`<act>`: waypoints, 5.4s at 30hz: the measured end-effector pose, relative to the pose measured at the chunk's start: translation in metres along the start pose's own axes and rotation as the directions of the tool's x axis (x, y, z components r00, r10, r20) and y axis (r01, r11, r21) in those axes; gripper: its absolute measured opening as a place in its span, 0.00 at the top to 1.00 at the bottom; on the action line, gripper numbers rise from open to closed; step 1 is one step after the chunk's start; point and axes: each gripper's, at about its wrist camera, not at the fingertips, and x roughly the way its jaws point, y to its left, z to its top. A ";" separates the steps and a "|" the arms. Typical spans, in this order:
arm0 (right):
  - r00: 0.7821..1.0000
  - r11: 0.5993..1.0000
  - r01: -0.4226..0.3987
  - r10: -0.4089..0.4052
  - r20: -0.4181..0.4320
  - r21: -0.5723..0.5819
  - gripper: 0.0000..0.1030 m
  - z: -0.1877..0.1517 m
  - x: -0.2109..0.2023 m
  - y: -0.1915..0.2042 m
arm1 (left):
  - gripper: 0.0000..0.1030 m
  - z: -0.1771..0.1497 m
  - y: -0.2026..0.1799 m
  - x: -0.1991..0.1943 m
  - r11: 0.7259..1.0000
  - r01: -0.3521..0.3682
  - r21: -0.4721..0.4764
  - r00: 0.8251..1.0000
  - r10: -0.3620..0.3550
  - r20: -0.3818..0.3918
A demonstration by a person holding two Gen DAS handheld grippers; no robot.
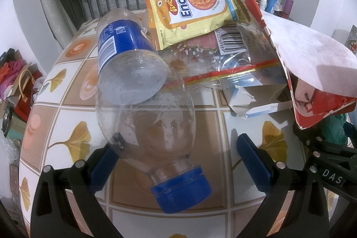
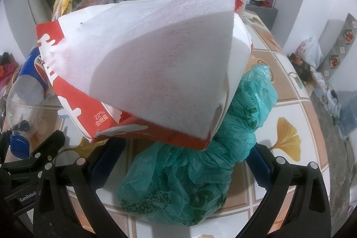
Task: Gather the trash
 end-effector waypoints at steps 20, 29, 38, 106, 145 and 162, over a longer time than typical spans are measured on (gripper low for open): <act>1.000 1.000 0.000 0.000 0.000 0.000 0.07 0.000 0.000 0.000 | 0.04 0.000 0.000 0.000 1.000 0.000 0.000 1.000 0.000 0.000; 1.000 1.000 0.000 0.000 0.000 0.000 0.07 0.000 0.000 0.000 | 0.04 0.000 0.000 0.000 1.000 0.000 0.000 1.000 0.000 0.000; 1.000 1.000 0.000 0.000 0.000 0.000 0.07 0.000 0.000 0.000 | 0.04 0.000 0.000 0.000 1.000 0.000 0.000 1.000 0.000 0.000; 0.998 0.991 -0.061 0.060 -0.013 -0.121 0.08 -0.023 -0.033 -0.002 | 0.04 -0.011 0.016 -0.010 0.985 0.125 0.121 0.992 -0.126 0.001; 0.975 0.975 -0.222 0.222 0.013 -0.018 0.35 -0.024 -0.038 -0.036 | 0.27 0.028 0.119 -0.007 0.854 0.401 -0.332 0.912 -0.406 0.059; 0.922 0.920 -0.378 0.384 -0.044 0.104 0.39 -0.112 -0.100 -0.075 | 0.34 -0.010 0.167 -0.046 0.688 0.577 -0.440 0.805 -0.570 0.164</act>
